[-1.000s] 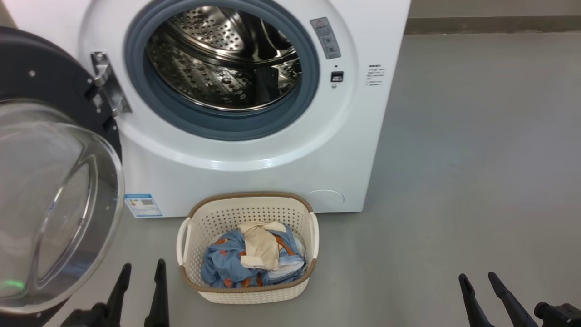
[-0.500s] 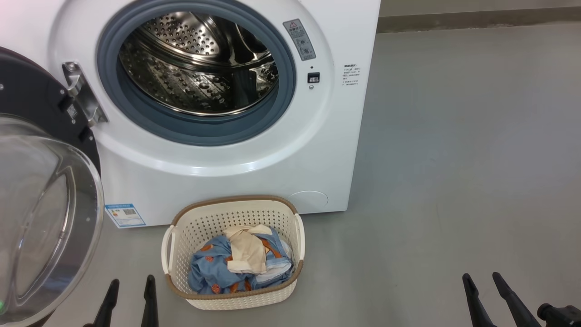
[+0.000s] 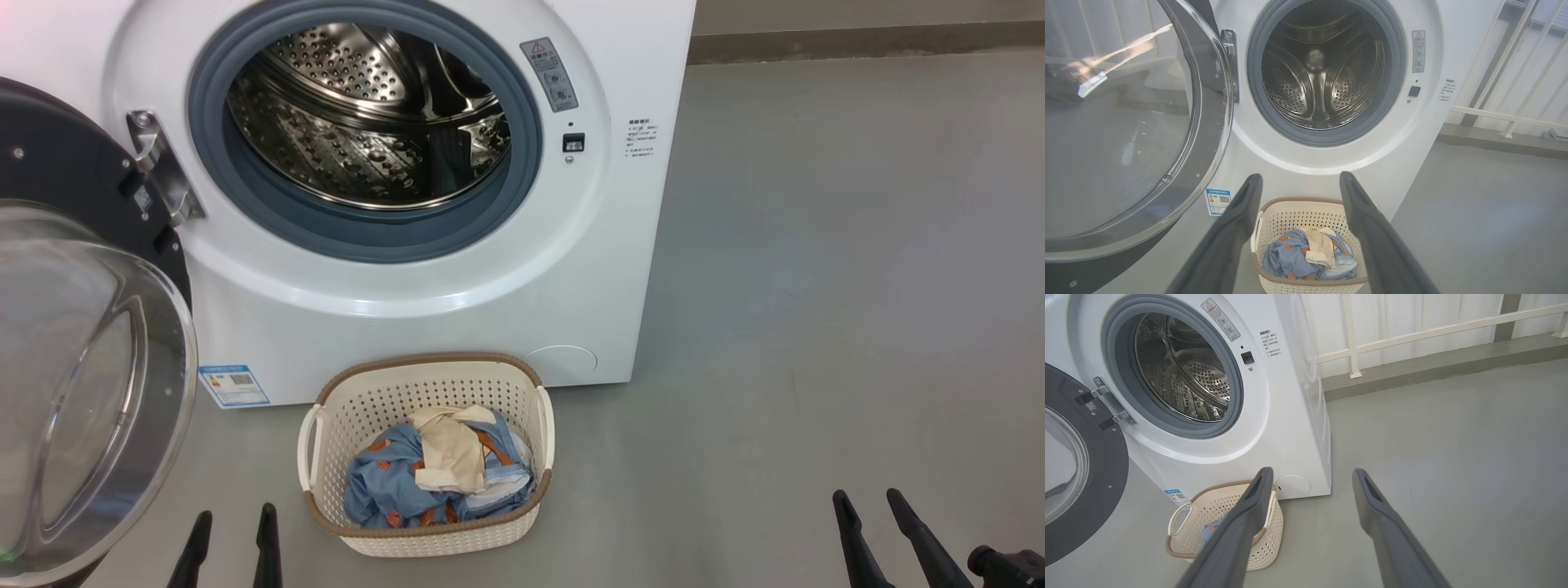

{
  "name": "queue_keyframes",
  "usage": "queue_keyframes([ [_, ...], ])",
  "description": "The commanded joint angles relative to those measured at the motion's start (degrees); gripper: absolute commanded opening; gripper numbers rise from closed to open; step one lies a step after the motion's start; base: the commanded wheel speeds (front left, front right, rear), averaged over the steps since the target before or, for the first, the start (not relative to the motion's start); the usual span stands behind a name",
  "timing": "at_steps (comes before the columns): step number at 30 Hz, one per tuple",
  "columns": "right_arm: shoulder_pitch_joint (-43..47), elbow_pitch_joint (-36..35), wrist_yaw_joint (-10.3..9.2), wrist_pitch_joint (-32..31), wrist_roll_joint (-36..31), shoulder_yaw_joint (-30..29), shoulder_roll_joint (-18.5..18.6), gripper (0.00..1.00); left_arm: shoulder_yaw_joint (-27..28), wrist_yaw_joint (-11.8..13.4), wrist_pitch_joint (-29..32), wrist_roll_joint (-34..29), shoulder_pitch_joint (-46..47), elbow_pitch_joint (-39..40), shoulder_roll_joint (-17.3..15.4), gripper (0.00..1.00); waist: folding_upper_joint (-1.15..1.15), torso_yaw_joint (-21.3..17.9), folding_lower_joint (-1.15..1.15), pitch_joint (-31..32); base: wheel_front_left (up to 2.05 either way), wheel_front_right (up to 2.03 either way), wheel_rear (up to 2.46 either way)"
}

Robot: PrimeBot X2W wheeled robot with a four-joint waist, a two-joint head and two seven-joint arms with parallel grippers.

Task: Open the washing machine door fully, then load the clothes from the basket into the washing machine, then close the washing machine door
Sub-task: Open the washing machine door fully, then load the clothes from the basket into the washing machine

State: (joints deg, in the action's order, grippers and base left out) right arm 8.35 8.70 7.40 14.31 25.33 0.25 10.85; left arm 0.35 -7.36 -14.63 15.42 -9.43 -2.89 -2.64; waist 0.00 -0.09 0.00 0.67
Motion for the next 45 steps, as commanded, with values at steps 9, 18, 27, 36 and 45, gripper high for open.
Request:
queue_keyframes([
  [9,-0.2,-1.3,0.09,0.7,-0.2,0.8,1.3,1.0,2.3,-0.1,-0.4,-0.4,1.4,1.0,-0.2,1.0,0.0,0.3,0.0,0.1,0.0,0.0,0.0],
  [18,-0.2,-1.3,0.09,0.7,-0.2,0.9,1.5,1.0,2.1,-0.1,-0.4,-0.4,1.3,0.5,-0.2,1.0,0.0,0.6,0.0,0.0,0.0,0.0,0.0],
  [27,-0.2,-1.4,0.09,0.7,-0.2,0.8,1.6,1.0,1.8,-0.1,-0.4,-0.2,1.3,0.1,-0.2,1.0,0.0,0.9,0.0,-0.1,0.0,0.0,0.0],
  [36,-0.3,-1.3,0.09,0.7,-0.1,0.9,1.7,1.0,1.9,-0.1,-0.4,-0.1,1.3,-0.3,-0.2,1.0,0.0,1.1,0.0,-0.1,0.0,0.0,0.0],
  [45,-0.4,-1.2,0.09,0.7,-0.1,1.0,1.8,1.0,1.7,-0.1,-0.4,0.0,1.1,-1.2,-0.2,1.0,0.0,1.0,0.0,-0.2,0.3,-0.36,0.05],
])
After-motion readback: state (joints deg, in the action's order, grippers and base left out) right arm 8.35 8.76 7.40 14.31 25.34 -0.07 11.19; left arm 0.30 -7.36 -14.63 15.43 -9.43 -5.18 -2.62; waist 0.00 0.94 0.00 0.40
